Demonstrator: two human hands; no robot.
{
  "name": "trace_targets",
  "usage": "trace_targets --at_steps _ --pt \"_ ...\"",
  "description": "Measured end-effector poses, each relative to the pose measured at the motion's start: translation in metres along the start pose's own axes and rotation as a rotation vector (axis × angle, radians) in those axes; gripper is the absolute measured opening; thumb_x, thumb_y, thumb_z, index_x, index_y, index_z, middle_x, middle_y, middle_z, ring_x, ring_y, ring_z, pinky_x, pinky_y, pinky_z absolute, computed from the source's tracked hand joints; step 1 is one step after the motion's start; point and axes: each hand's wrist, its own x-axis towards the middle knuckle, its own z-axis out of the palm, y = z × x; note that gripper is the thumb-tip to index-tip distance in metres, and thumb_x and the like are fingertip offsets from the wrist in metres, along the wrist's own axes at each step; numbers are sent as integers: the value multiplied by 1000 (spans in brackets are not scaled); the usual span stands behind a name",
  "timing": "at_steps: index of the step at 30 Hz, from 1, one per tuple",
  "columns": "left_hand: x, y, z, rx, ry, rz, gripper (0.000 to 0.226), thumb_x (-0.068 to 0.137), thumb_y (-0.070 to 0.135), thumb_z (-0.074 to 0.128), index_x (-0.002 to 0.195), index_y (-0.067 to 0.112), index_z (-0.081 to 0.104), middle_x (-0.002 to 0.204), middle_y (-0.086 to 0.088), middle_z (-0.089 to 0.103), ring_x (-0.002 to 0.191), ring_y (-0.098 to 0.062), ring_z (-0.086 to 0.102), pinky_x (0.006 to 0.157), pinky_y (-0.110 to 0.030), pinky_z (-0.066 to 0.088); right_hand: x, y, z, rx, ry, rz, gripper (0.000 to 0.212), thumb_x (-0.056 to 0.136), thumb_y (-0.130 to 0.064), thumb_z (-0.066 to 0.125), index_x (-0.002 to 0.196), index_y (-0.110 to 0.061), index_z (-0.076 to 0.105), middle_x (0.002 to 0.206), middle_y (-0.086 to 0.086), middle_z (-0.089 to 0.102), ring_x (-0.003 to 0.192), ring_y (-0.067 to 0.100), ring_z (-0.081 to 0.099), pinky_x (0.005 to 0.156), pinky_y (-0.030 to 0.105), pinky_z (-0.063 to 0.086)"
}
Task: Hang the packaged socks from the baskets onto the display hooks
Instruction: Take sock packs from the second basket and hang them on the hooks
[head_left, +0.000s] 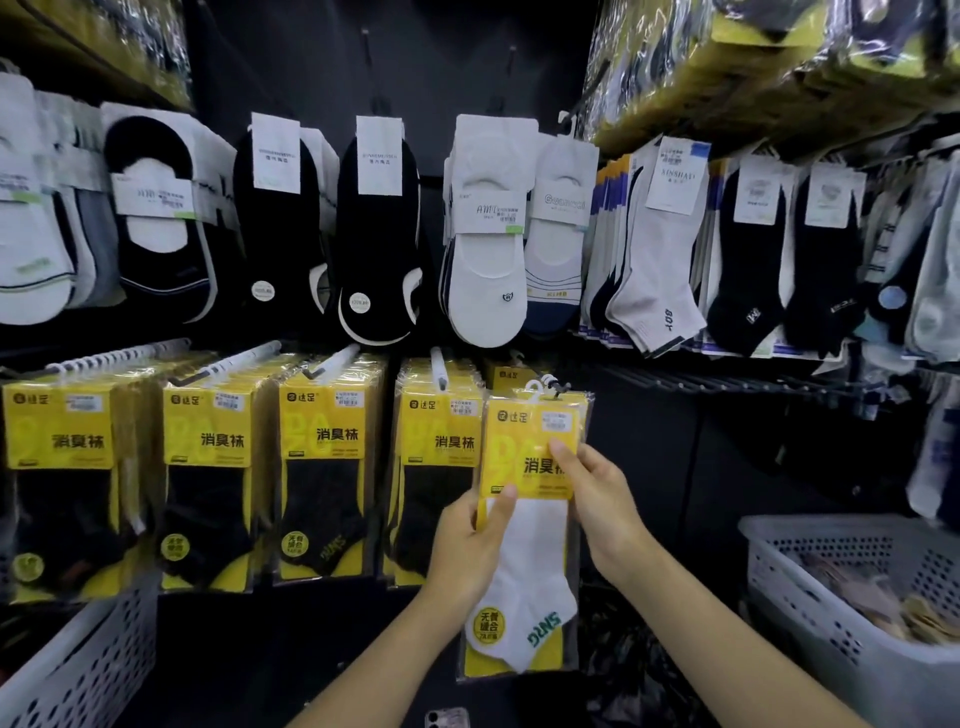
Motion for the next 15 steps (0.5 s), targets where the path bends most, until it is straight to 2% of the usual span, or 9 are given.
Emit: trace_targets --at_steps 2,4,5,8,11,13,15 --pt "3 -3 8 -26 13 -28 14 92 34 54 102 30 62 93 10 72 87 1 67 69 -11 49 2 3 -9 32 137 -3 18 94 -24 57 93 -9 67 92 8 74 80 17 71 66 26 56" --pt "5 -3 14 -1 15 -55 17 92 38 54 109 36 53 99 17 64 87 12 61 67 -4 45 8 4 -19 17 241 -3 18 94 -24 58 86 -9 65 92 11 70 83 21 66 76 35 54" --pt "5 -1 18 12 7 -73 23 92 40 54 114 38 48 101 22 60 87 14 59 65 0 43 12 4 -24 10 268 -6 19 95 -24 58 83 -10 64 90 11 69 81 21 64 75 35 53" --pt "6 -3 27 10 5 -116 39 93 42 51 130 36 41 106 29 51 93 12 53 64 0 42 26 1 -28 -34 276 -36 19 94 -24 59 79 -14 62 83 4 69 72 13 64 61 24 50" --pt "9 -11 30 5 31 -149 49 94 43 48 139 30 35 116 23 50 99 11 49 71 -7 42 41 5 -24 -108 236 -43 16 93 -22 60 84 -10 64 89 11 70 81 22 66 71 35 54" --pt "11 -20 31 10 40 -155 54 95 41 46 144 27 30 130 17 47 110 6 48 83 -9 41 50 12 -22 -125 223 -33 15 93 -22 60 87 -9 65 92 12 71 84 23 66 73 36 55" --pt "15 -29 33 36 44 -162 57 96 42 44 148 28 24 142 13 40 124 -3 44 97 -17 38 60 19 -21 -125 226 -32 14 93 -23 60 88 -11 66 90 8 72 80 19 68 64 26 55"
